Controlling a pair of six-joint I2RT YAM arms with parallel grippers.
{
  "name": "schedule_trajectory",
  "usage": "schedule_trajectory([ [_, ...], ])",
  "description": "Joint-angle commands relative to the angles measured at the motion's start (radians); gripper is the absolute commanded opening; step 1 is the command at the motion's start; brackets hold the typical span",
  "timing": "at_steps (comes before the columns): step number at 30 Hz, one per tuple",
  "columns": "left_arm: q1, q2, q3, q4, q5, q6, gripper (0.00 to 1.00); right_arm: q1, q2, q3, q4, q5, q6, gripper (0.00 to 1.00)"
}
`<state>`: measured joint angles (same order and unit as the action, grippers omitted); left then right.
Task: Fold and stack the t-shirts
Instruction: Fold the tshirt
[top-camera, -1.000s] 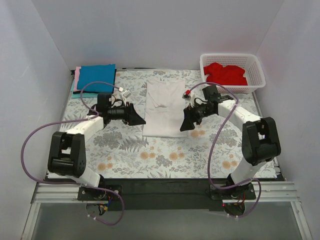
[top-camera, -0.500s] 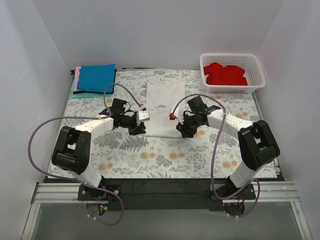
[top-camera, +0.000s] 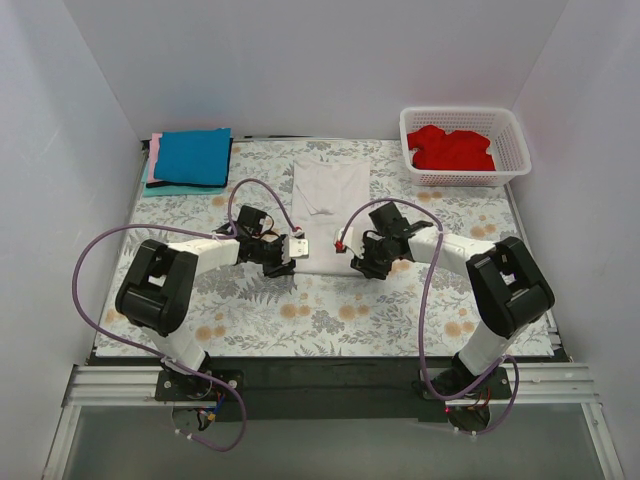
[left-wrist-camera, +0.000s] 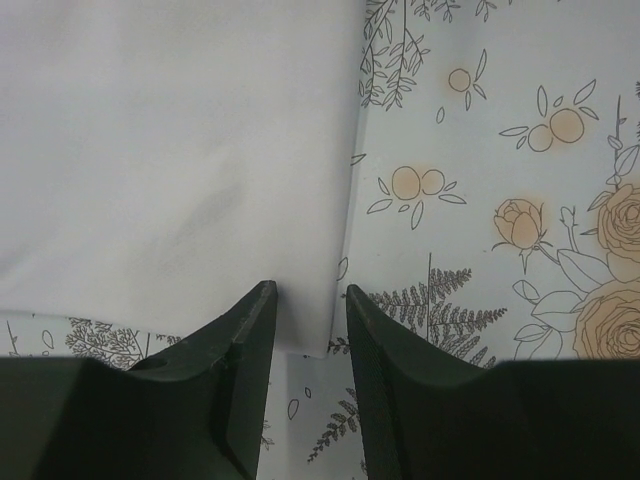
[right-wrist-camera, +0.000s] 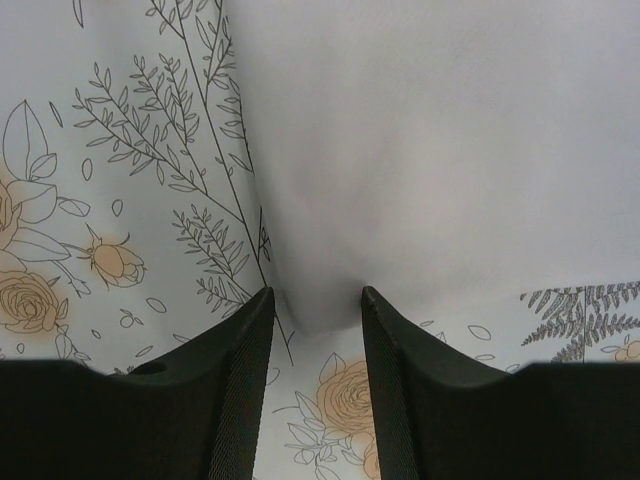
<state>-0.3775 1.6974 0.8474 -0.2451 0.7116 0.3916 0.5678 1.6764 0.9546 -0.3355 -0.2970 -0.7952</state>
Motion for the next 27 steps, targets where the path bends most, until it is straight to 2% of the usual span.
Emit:
schedule_trajectory([
  [1, -0.006, 0.027, -0.022, 0.021, -0.069, 0.041, 0.33, 0.012, 0.006, -0.028, 0.023, 0.009, -0.041, 0.47],
  [5, -0.006, 0.034, -0.03, 0.021, -0.084, 0.047, 0.29, 0.01, 0.023, -0.048, 0.026, 0.018, -0.062, 0.46],
  [7, -0.008, 0.033, -0.028, 0.017, -0.084, 0.047, 0.22, 0.01, 0.028, -0.045, 0.027, 0.025, -0.065, 0.4],
  [10, -0.008, 0.03, -0.007, -0.025, -0.075, 0.038, 0.06, 0.01, 0.034, -0.034, 0.026, 0.044, -0.067, 0.18],
  [11, -0.008, 0.019, 0.001, -0.034, -0.074, 0.03, 0.03, 0.012, 0.026, -0.021, 0.013, 0.05, -0.067, 0.02],
  [12, -0.008, 0.01, 0.016, -0.04, -0.069, 0.017, 0.0, 0.01, 0.02, -0.011, 0.004, 0.052, -0.067, 0.01],
  [17, 0.023, -0.031, 0.116, -0.121, -0.017, -0.081, 0.0, -0.008, -0.064, 0.078, -0.06, 0.047, -0.055, 0.01],
  [21, 0.058, -0.028, 0.237, -0.18, -0.012, -0.115, 0.0, -0.052, -0.078, 0.247, -0.137, 0.018, -0.05, 0.01],
  [27, 0.06, -0.061, 0.369, -0.282, 0.0, -0.125, 0.0, -0.074, -0.078, 0.395, -0.253, -0.001, -0.076, 0.01],
])
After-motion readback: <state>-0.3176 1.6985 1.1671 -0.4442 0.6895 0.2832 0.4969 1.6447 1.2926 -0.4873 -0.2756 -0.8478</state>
